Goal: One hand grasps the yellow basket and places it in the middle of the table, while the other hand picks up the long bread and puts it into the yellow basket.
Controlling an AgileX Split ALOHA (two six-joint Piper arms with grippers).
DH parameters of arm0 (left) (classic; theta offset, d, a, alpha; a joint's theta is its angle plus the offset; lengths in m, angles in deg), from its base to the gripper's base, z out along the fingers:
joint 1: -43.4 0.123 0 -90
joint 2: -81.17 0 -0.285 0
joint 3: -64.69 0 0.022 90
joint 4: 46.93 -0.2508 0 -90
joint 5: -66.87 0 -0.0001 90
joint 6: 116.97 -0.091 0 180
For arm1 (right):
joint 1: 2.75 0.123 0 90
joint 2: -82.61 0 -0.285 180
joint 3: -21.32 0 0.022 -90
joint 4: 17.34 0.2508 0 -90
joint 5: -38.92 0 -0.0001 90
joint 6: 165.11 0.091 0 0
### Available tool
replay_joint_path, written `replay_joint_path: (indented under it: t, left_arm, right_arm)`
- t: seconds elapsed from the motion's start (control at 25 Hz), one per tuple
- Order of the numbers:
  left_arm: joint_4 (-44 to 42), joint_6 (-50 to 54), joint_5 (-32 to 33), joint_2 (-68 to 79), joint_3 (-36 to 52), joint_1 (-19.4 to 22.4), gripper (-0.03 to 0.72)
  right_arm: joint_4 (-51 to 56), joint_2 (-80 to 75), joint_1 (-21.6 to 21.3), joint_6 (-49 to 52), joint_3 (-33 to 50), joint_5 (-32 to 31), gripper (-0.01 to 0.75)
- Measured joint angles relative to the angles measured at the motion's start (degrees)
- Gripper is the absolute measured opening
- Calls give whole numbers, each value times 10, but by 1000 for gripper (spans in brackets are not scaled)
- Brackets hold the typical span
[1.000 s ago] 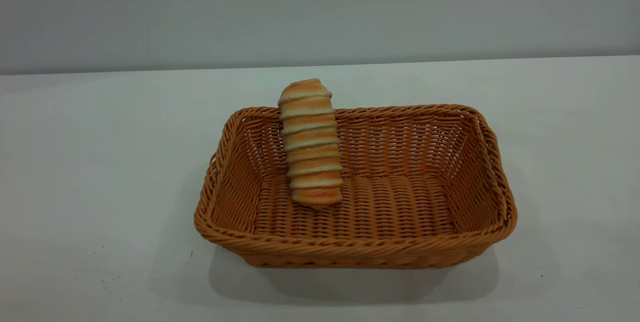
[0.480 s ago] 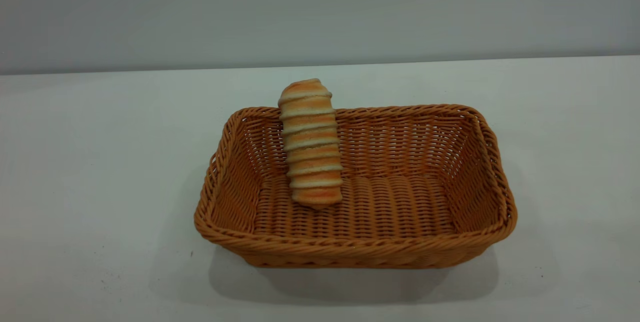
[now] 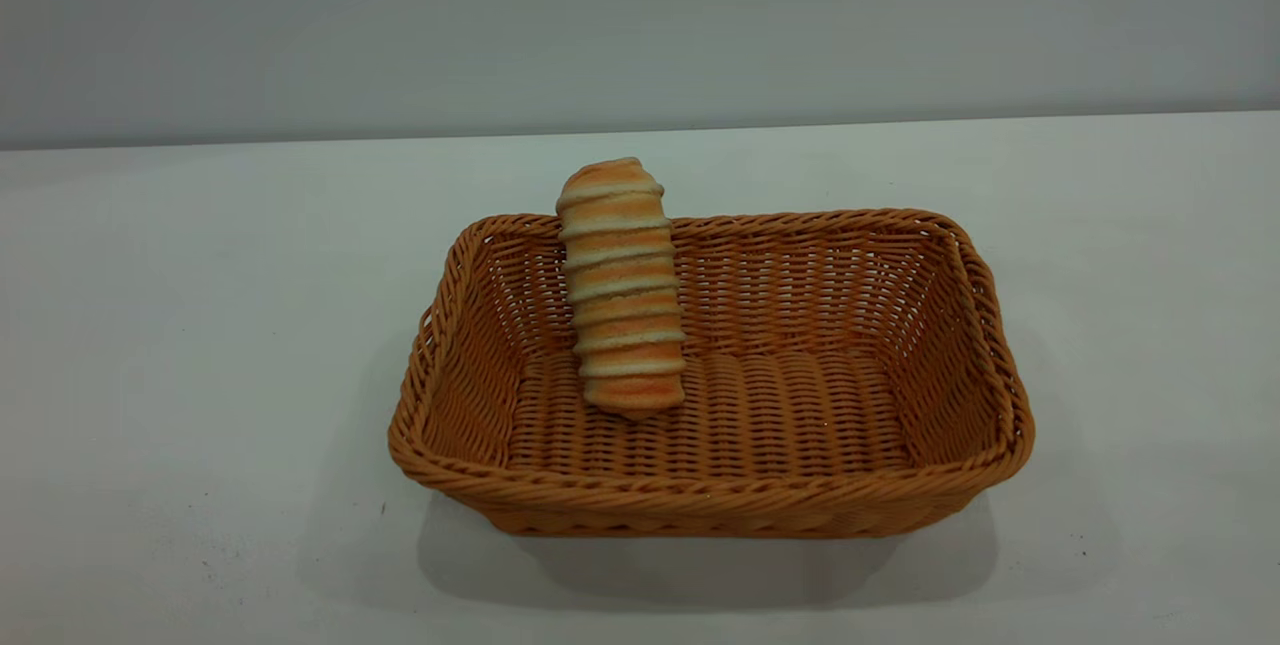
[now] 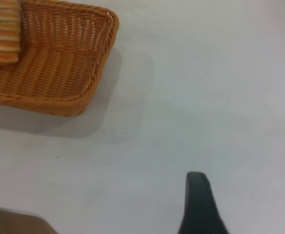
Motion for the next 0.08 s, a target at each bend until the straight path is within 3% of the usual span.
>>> replay_joint_path:
  t: [0.08]
  left_arm:
    - [0,0,0,0,0,0,545]
  right_arm:
    - [0,0,0,0,0,0,534]
